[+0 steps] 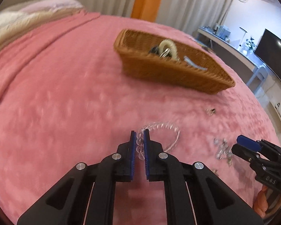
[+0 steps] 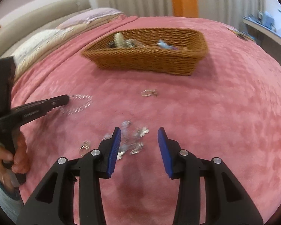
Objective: Organize jewelry
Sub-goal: 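Grasp the clear beaded bracelet with the left tool while the right grasps the silver charm chain, then lower the bracelet and charm chain into the basket and open both tools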
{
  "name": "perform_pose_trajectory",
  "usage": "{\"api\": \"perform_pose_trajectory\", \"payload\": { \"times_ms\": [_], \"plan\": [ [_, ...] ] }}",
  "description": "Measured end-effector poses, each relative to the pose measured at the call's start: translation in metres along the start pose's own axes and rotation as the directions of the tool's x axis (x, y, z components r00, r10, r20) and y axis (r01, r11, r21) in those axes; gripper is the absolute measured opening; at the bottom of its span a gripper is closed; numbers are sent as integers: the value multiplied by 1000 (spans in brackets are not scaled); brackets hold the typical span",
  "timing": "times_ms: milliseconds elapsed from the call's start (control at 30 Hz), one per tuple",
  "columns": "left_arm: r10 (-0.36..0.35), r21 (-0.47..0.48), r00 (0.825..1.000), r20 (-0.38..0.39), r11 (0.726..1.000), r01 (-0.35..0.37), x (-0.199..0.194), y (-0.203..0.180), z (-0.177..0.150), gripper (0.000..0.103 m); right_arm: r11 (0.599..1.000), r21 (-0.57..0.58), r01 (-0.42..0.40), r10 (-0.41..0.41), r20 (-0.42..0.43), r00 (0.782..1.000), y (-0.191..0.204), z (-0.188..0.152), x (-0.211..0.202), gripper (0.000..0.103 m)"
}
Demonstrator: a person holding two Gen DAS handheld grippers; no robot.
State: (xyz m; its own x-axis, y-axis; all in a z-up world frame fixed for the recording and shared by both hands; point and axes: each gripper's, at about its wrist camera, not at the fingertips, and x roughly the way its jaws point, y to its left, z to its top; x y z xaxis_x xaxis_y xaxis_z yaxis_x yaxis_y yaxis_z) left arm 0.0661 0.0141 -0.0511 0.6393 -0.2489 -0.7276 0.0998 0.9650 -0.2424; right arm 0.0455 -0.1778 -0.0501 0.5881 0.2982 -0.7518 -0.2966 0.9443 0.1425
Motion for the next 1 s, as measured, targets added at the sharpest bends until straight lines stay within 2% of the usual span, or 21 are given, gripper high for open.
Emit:
{"api": "perform_pose_trajectory", "payload": {
  "times_ms": [167,300,367,467,533,600,667,700,733,1000],
  "plan": [
    [-8,15,1000,-4,1000,8,5,-2,-5,6,995,-25,100,-100,-36,994,13,-1,10,38],
    [1,42,1000,3,999,-1,6,-7,-8,8,998,20,67,-65,-91,994,4,9,27,38],
    [-9,44,1000,1,999,9,6,-7,-9,15,997,-11,79,-79,-106,991,9,13,33,38],
    [-13,56,1000,4,998,12,7,-10,-10,20,992,-91,92,-101,-98,990,26,8,35,21],
    [-8,73,1000,9,997,7,7,-13,-11,24,986,-126,111,-120,-67,990,35,4,30,17],
    [2,89,1000,16,996,-3,6,-16,-12,24,985,-129,113,-119,-40,992,36,1,23,7],
    [5,95,1000,18,995,-7,6,-18,-13,24,990,-111,87,-88,-10,996,33,2,15,7],
    [4,94,1000,20,996,-6,5,-17,-12,20,992,-104,78,-78,4,997,31,2,11,7],
    [-2,88,1000,22,996,0,5,-17,-12,6,993,-96,75,-74,10,997,30,2,8,8],
    [-54,73,997,59,996,49,-4,-13,-13,6,999,-48,23,-19,78,997,19,3,-13,8]
  ]
}}
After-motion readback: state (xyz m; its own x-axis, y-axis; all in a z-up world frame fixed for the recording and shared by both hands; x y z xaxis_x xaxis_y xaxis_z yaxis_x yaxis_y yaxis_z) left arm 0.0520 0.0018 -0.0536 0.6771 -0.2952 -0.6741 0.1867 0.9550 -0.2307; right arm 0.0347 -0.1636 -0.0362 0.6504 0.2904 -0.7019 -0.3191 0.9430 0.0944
